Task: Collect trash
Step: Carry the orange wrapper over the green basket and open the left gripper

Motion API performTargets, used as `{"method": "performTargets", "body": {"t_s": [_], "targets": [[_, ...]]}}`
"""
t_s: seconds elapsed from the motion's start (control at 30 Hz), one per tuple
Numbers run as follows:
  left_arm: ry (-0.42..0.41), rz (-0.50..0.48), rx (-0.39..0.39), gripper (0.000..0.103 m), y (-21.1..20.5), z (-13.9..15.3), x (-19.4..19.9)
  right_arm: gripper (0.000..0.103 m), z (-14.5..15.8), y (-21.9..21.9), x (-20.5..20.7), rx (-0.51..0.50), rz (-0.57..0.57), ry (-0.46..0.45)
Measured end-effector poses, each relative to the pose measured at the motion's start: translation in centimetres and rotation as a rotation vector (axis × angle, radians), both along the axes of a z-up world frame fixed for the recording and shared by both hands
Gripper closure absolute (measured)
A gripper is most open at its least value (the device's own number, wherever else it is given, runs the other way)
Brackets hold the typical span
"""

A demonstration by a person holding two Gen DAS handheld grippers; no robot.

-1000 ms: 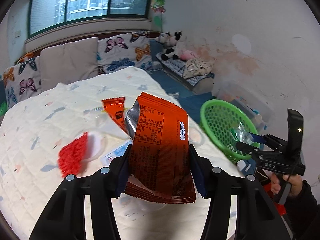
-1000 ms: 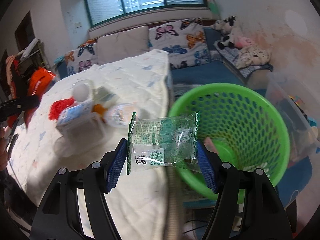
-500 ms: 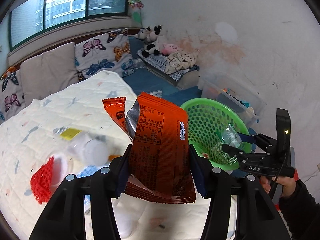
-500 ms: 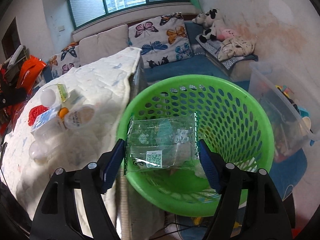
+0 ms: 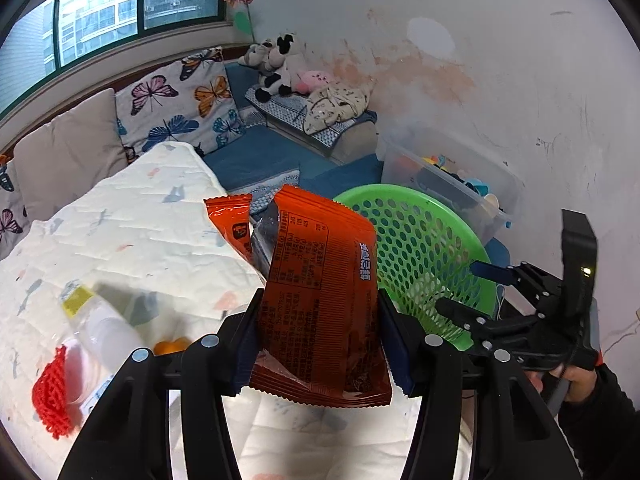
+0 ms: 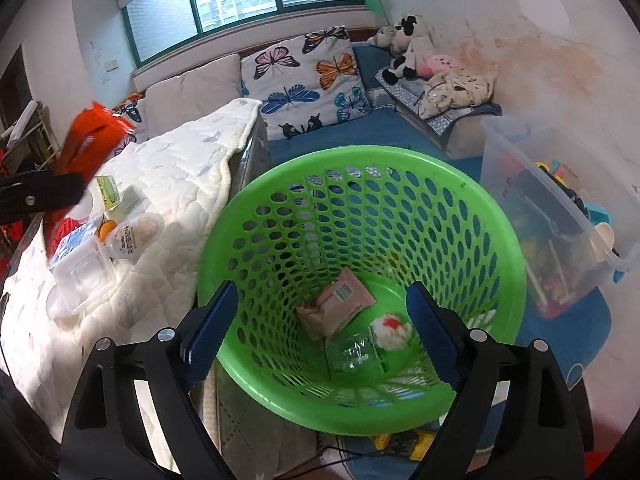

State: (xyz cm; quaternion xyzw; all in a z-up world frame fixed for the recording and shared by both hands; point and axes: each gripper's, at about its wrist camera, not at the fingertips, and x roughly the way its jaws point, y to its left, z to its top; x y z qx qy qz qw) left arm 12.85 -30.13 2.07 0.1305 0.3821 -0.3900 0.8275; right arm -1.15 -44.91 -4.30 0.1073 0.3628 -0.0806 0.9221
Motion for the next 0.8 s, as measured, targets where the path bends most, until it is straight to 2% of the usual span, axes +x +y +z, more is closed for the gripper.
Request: {"method": "performTargets", "body": {"t_s": [0.47, 0.53, 0.6, 0.8], "targets": [[0.065, -0.051, 0.025, 0.05, -5.1, -2.5, 0.7, 0.015, 0.2, -1.2, -4.1, 0.015, -0.053, -0.018], [0.073, -0.057, 0.032, 0.047, -5.7, -2.8, 0.7, 0.015, 0.1, -1.4, -4.6, 0.026, -0.061, -0.019], [0.077, -0.052, 0.037, 0.035, -6.1, -3.2, 0.6, 0.015, 0.0, -1.5, -5.0, 0.031, -0.068, -0.019], [0.085, -0.046, 0.03, 0.024, -6.6, -3.7, 0.5, 0.015, -0.4, -1.2, -5.5, 0.045, -0.068, -0.013]]}}
